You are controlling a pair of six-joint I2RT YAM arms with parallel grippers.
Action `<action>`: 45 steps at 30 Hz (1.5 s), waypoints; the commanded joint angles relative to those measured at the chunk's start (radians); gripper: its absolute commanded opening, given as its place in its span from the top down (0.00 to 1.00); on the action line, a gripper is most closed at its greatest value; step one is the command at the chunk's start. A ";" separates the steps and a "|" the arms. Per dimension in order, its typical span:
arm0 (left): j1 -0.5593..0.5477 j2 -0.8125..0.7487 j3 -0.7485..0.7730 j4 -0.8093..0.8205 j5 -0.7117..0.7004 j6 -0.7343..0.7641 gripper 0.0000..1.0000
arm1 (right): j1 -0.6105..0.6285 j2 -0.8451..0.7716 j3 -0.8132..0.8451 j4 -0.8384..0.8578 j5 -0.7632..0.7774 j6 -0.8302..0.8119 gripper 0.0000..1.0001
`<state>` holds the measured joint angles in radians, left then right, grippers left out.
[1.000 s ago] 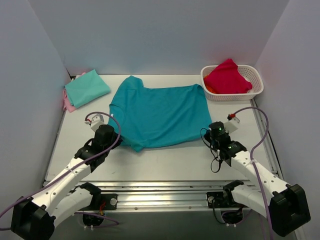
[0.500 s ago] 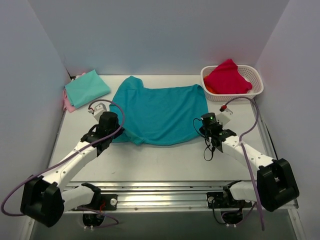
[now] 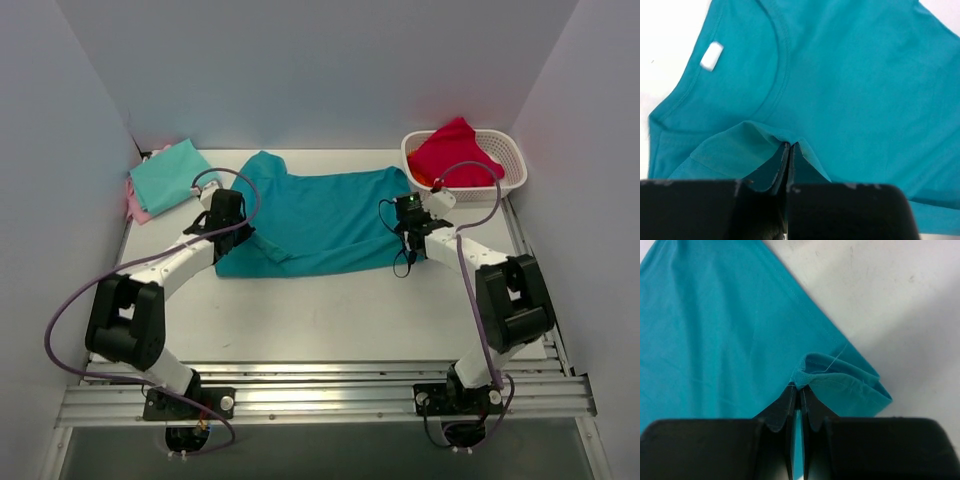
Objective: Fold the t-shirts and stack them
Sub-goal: Fold the flattened tshirt in 1/3 of the way
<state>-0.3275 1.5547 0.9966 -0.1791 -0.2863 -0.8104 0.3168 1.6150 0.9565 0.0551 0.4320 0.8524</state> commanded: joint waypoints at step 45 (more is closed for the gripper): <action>0.271 0.251 0.297 0.069 0.190 0.131 0.06 | 0.539 0.474 0.651 -0.089 0.079 -0.046 1.00</action>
<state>-0.0814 1.8385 1.3075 -0.1696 -0.1230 -0.6933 0.8665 2.0323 1.5669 0.0154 0.5083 0.7902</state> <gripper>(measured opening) 0.940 0.002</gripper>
